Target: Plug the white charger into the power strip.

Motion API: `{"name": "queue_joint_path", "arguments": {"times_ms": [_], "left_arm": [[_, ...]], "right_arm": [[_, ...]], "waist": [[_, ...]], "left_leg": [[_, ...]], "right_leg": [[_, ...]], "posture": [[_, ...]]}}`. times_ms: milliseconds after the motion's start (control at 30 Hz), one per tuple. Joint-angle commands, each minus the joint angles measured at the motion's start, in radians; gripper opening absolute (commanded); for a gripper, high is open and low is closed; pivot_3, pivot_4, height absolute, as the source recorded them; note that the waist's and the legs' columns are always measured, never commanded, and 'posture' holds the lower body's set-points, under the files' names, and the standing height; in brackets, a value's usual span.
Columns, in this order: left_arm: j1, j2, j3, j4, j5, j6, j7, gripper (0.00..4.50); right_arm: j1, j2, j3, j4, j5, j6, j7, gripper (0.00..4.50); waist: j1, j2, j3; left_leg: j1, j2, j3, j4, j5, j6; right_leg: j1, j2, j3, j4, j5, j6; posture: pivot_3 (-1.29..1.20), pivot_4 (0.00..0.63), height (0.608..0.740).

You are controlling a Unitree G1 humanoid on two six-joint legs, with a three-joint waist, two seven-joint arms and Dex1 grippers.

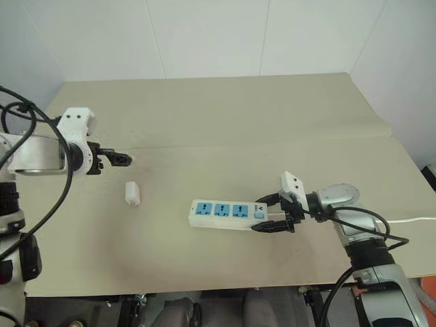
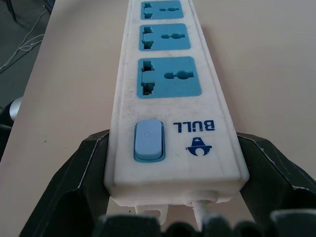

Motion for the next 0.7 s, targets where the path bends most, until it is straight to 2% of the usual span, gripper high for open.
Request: {"name": "queue_joint_path", "arguments": {"times_ms": [33,67,133,367,700], "left_arm": [[0.034,0.034,-0.034,0.045,-0.389,-0.167,0.383,4.50],[0.050,0.029,-0.049,0.036,-0.476,-0.235,0.483,4.50],[0.060,0.002,-0.047,0.025,-0.537,-0.294,0.577,4.50],[0.060,-0.151,0.005,0.014,-0.539,-0.375,0.807,4.50],[0.093,-0.164,0.009,0.041,-0.539,-0.344,0.813,4.50]], "right_arm": [[0.011,0.009,-0.009,-0.007,-0.002,-0.016,-0.021,3.43],[0.014,0.013,-0.011,-0.008,-0.002,-0.019,-0.024,3.43],[0.020,0.017,-0.015,-0.014,0.002,-0.019,-0.030,3.43],[0.049,0.021,-0.027,-0.033,0.013,-0.017,-0.065,3.43],[0.090,0.019,-0.037,-0.079,0.022,-0.006,-0.099,3.43]], "waist": [[0.000,0.000,0.000],[0.000,0.000,0.000],[0.001,0.000,0.000],[0.006,-0.002,-0.001],[0.004,-0.003,-0.002]], "left_leg": [[0.000,0.000,0.000,0.000,0.000,0.000],[0.000,0.000,0.000,0.000,0.000,0.000],[0.000,-0.001,-0.002,0.000,0.000,-0.001],[0.001,-0.006,-0.003,0.002,0.002,-0.004],[0.002,-0.009,-0.006,0.003,0.002,-0.004]], "right_leg": [[0.000,0.000,0.000,0.000,0.000,0.000],[-0.001,0.000,0.001,0.000,0.000,0.000],[-0.002,-0.001,0.003,0.000,0.000,0.000],[-0.001,-0.001,0.003,0.000,0.001,0.001],[0.000,-0.002,0.003,0.000,0.001,0.001]], "posture": [[0.00,0.150,0.740],[0.00,0.150,0.740],[0.00,0.150,0.740],[0.00,0.150,0.740],[0.00,0.150,0.740]]}}
